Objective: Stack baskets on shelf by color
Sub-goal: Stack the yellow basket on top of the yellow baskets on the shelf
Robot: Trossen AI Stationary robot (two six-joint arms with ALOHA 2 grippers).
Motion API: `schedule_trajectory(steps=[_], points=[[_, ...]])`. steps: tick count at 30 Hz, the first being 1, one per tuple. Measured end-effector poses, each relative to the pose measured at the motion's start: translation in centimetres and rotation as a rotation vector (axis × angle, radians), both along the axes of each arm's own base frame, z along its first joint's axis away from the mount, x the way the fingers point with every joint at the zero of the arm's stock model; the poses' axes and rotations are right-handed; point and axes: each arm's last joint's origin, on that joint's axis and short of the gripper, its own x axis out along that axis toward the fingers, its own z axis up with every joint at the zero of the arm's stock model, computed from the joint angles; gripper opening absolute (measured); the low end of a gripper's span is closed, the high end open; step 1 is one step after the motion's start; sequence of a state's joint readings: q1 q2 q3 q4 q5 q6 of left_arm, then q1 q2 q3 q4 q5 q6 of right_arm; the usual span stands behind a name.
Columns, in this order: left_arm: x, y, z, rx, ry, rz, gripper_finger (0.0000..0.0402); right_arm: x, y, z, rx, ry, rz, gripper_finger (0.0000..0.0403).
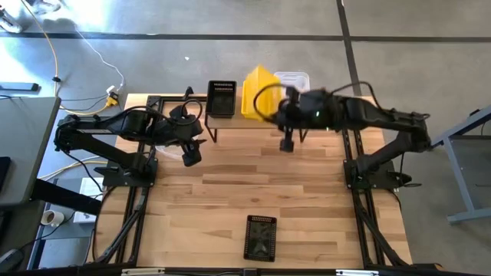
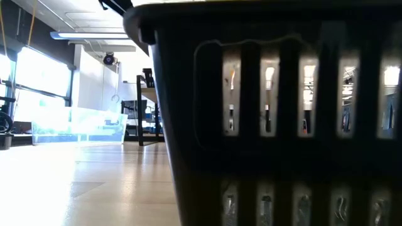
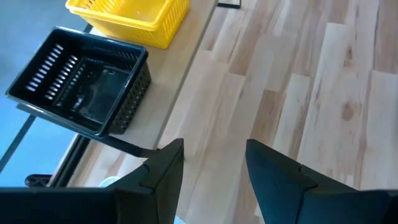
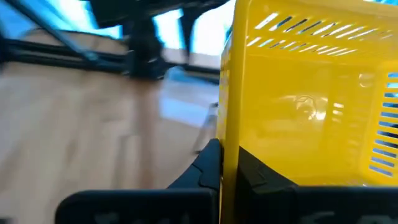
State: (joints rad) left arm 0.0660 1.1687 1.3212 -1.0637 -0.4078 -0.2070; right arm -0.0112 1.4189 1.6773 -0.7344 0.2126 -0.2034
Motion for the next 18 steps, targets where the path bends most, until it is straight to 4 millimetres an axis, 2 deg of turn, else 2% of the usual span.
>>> schedule_trajectory(steps=[5,8,13,18], points=[[0.0,0.0,0.0,0.001,0.0,0.001,0.0163,0.0,-2.9,1.7,-0.153,-0.014,-0.088,0.0],[0.0,0.0,0.0,-0.004,-0.003,0.006,0.0163,1.0,-4.6,1.9,-0.203,0.012,-0.122,0.0],[0.0,0.0,0.0,-0.009,-0.011,0.024,0.0163,3.4,-6.9,0.7,-0.203,0.175,-0.153,0.0],[0.0,0.0,0.0,-0.007,-0.011,0.026,0.0163,5.6,-8.1,-1.4,-0.141,0.37,-0.166,0.0]])
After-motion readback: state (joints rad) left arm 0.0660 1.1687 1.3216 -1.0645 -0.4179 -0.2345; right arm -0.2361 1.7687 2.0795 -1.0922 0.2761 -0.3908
